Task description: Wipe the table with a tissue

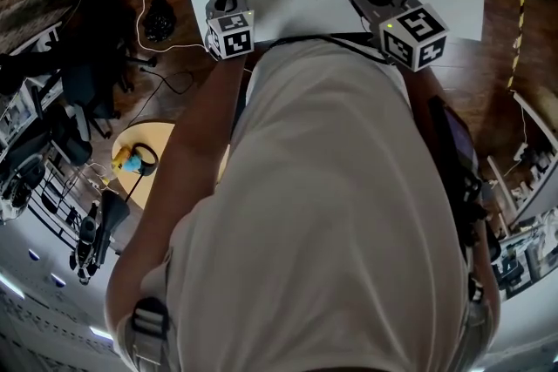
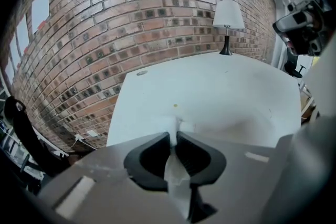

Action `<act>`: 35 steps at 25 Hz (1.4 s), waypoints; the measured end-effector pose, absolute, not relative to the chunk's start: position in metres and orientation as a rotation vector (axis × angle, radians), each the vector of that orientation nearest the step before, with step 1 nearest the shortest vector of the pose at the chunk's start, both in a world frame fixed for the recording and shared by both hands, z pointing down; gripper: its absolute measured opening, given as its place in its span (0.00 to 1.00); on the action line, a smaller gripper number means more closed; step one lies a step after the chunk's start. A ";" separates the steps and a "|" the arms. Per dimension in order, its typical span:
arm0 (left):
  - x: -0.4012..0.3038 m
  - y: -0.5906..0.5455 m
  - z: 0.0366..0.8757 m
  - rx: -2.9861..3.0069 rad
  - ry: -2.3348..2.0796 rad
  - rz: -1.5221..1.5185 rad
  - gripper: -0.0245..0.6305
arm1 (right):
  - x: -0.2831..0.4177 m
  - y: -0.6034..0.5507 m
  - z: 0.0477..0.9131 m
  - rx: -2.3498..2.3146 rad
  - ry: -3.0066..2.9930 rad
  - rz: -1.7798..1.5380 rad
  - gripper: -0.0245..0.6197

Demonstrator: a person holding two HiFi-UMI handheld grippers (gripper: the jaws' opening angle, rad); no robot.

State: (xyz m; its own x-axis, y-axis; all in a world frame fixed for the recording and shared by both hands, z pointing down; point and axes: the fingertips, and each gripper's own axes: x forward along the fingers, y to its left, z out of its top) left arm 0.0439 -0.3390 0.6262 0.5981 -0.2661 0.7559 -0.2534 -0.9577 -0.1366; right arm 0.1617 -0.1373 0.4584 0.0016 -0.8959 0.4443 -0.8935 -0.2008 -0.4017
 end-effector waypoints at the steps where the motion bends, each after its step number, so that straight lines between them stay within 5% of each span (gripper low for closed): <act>1: 0.044 -0.334 0.626 -2.797 0.448 -1.321 0.11 | 0.162 -0.136 0.459 -2.218 1.985 -0.991 0.05; 22: 0.054 -0.265 0.614 -2.965 -0.006 -1.366 0.11 | 0.171 -0.151 0.454 -2.123 2.065 -0.959 0.05; 35: 0.069 -0.400 0.603 -3.098 0.571 -1.320 0.11 | 0.172 -0.196 0.451 -2.044 2.140 -0.976 0.05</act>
State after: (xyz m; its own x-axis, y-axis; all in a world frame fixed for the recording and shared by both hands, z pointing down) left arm 0.0687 -0.3996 0.6032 0.6520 -0.1933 0.7331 -0.4020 -0.9080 0.1182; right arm 0.1718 -0.1964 0.4505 -0.1390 -0.9089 0.3931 -0.8928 -0.0567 -0.4469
